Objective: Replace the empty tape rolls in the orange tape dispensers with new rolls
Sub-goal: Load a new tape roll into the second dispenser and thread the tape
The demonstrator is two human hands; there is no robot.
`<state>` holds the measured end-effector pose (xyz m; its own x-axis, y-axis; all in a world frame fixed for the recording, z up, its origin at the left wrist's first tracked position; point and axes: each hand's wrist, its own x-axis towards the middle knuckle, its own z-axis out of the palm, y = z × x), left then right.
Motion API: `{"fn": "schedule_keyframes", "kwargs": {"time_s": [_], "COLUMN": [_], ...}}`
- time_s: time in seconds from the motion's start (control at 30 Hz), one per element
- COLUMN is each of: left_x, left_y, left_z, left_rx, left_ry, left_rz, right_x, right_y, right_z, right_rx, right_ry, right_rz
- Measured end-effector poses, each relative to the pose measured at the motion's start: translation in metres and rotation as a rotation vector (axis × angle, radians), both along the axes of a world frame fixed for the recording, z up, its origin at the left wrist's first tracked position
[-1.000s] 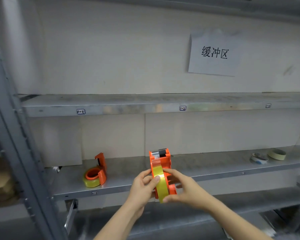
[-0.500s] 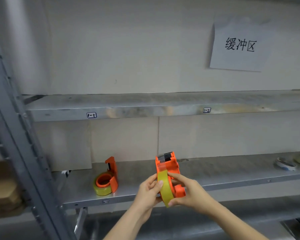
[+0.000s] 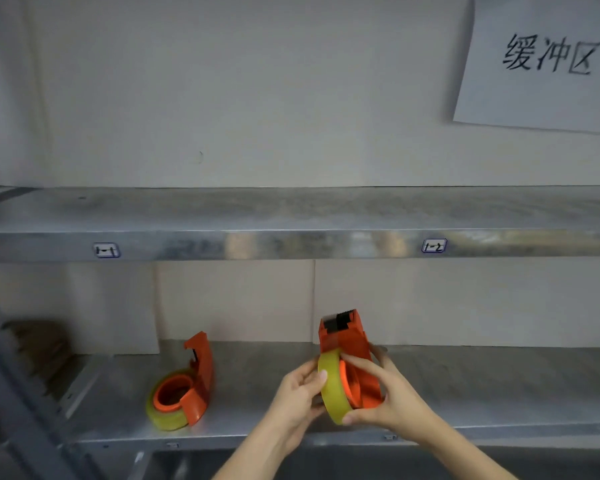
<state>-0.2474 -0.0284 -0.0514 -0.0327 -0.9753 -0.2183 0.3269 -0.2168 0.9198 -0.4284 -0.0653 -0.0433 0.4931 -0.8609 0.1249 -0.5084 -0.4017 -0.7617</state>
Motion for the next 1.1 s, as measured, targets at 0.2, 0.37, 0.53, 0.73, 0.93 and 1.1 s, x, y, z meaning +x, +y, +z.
{"fn": "schedule_keyframes", "kwargs": {"time_s": [0.2, 0.37, 0.53, 0.73, 0.93, 1.1], "left_x": [-0.007, 0.003, 0.023, 0.047, 0.064, 0.077], "left_y": [-0.017, -0.024, -0.025, -0.028, -0.039, -0.053], "left_z": [-0.007, -0.018, -0.034, -0.063, -0.08, -0.091], "left_rx": [-0.006, -0.067, -0.112, -0.069, -0.012, -0.035], "left_ry": [-0.056, -0.273, -0.545, -0.727, -0.845, -0.952], "left_rz": [-0.017, 0.005, -0.07, -0.015, 0.082, 0.022], "right_x": [-0.01, 0.002, 0.018, 0.053, 0.087, 0.102], "right_y": [-0.016, -0.015, -0.015, -0.013, -0.019, -0.032], "right_z": [-0.017, -0.018, -0.029, -0.025, -0.041, -0.053], "right_rx": [0.043, 0.01, 0.003, -0.033, -0.048, -0.087], "right_ry": [-0.022, -0.064, 0.086, 0.342, 0.391, 0.429], "right_rz": [-0.089, -0.13, -0.184, -0.202, -0.321, -0.343]}}
